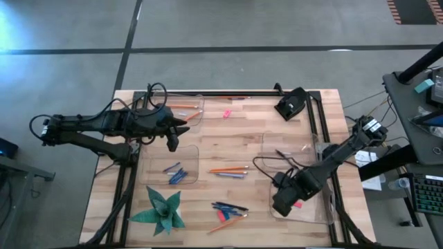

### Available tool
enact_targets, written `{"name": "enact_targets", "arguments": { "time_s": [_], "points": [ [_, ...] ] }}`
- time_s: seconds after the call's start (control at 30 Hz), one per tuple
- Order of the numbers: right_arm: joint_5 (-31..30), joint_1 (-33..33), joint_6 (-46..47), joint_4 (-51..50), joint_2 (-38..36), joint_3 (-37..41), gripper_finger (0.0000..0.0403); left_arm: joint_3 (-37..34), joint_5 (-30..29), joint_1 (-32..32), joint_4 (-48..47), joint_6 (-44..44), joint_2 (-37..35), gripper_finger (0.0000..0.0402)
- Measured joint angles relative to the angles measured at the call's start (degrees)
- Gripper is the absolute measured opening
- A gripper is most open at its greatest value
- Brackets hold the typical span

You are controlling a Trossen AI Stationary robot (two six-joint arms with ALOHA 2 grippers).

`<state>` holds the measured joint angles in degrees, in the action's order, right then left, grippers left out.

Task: Sort crayons/erasers/pens/pencils in bins
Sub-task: Put the blue eraser into the bottom right transparent bin, then put the light blue pen into the middle right transparent bin

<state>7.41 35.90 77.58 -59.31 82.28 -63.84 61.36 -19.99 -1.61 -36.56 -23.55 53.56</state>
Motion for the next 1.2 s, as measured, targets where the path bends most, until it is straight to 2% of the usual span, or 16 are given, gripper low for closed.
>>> {"name": "enact_targets", "arguments": {
  "time_s": [0.23, 0.4, 0.7, 1.03, 1.2],
  "points": [
    [6.22, 0.13, 2.78, 4.48, 0.00, 8.22, 0.0071, 0.00, 0.00, 0.01, 0.00, 0.00, 0.00, 0.0115],
    [6.60, 0.66, 4.52, 10.67, 0.00, 11.85, 0.0070, 0.00, 0.00, 0.02, 0.00, 0.17, 0.00, 0.0115],
    [6.08, 0.61, 5.40, 11.26, 0.00, 14.73, 0.0074, 0.00, 0.00, 0.02, 0.00, 1.42, 0.00, 0.0115],
    [6.13, 0.61, 5.10, 11.26, 0.00, 14.69, 0.0131, 0.00, -0.07, 0.00, 0.00, 1.44, 0.00, 0.0115],
    [9.89, 0.61, 3.99, 9.08, -0.09, 12.32, 0.0154, 0.00, -0.30, 0.02, 0.02, 1.44, 0.00, 0.0115]
  ]
}}
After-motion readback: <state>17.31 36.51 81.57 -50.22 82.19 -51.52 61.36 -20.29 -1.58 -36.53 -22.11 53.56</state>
